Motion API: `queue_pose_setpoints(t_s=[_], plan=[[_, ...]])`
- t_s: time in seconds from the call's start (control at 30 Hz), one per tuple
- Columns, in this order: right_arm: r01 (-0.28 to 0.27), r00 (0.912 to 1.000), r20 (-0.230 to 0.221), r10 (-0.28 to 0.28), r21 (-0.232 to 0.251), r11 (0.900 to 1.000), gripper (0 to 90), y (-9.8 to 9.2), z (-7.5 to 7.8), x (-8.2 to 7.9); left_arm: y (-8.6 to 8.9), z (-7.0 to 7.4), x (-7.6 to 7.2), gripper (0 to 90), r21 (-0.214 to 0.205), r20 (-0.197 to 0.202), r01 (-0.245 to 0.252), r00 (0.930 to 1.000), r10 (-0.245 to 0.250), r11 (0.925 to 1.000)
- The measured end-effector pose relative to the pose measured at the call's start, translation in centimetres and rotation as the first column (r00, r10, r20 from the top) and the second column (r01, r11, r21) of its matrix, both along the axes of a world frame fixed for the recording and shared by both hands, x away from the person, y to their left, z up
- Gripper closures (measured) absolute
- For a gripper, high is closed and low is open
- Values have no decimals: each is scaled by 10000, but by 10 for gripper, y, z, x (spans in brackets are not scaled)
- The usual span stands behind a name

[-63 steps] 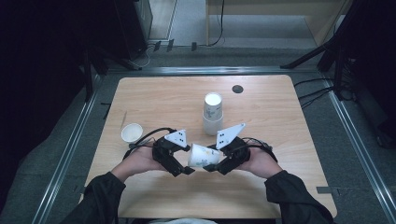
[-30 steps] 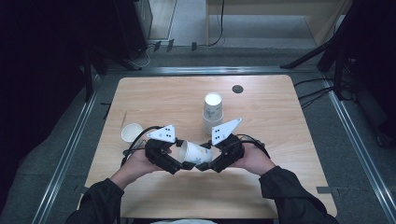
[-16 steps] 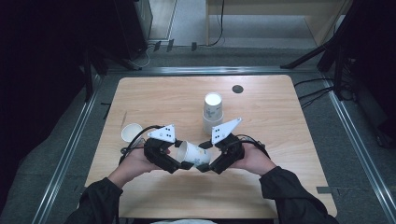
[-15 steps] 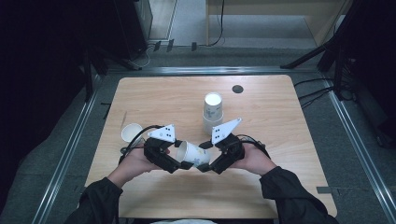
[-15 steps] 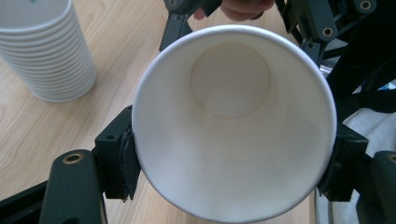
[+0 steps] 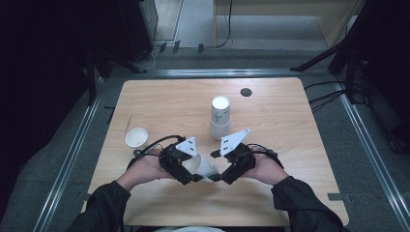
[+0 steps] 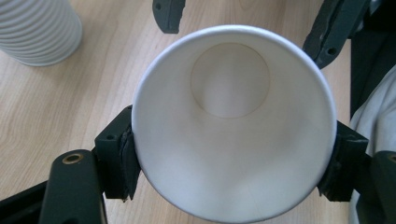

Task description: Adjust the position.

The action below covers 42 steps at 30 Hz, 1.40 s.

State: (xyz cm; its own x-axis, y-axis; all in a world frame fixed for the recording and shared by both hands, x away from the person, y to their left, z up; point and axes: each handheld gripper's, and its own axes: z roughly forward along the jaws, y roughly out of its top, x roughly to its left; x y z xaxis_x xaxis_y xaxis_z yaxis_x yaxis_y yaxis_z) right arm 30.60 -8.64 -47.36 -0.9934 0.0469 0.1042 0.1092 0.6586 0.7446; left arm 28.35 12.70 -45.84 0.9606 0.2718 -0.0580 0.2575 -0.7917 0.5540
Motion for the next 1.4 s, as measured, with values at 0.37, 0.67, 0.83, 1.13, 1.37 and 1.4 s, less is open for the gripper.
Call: queue_pose_setpoints(t_s=[0.37, 0.67, 0.83, 1.13, 1.37, 1.4], plan=[[-241, 9996, -142, 233, -588, 9980, 246, 8, -15, -5, -14, -2, -2, 240, 584, -90, 421, 9991, -417, 9974], [-492, 9983, -334, 467, -788, 9957, 330, 13, -21, -7, -18, -5, -4, 238, 779, -16, 496, 9988, -496, 9957], [-471, 9987, -244, 452, -839, 9954, 337, 13, -20, -7, -17, -5, -4, 237, 675, 59, 570, 9983, -575, 9961], [-354, 9994, -77, 350, -643, 9973, 333, 10, -14, -7, -10, -2, -2, 197, 151, 342, 534, 9980, -539, 9985], [-162, 9998, 80, 165, -443, 9989, 333, 2, -7, -2, 2, 1, 2, 165, -401, 315, -13, 9995, 26, 9992], [-126, 9999, 77, 129, -415, 9991, 333, 1, -6, -1, 4, 2, 2, 165, -516, 319, -111, 9994, 128, 9986]])
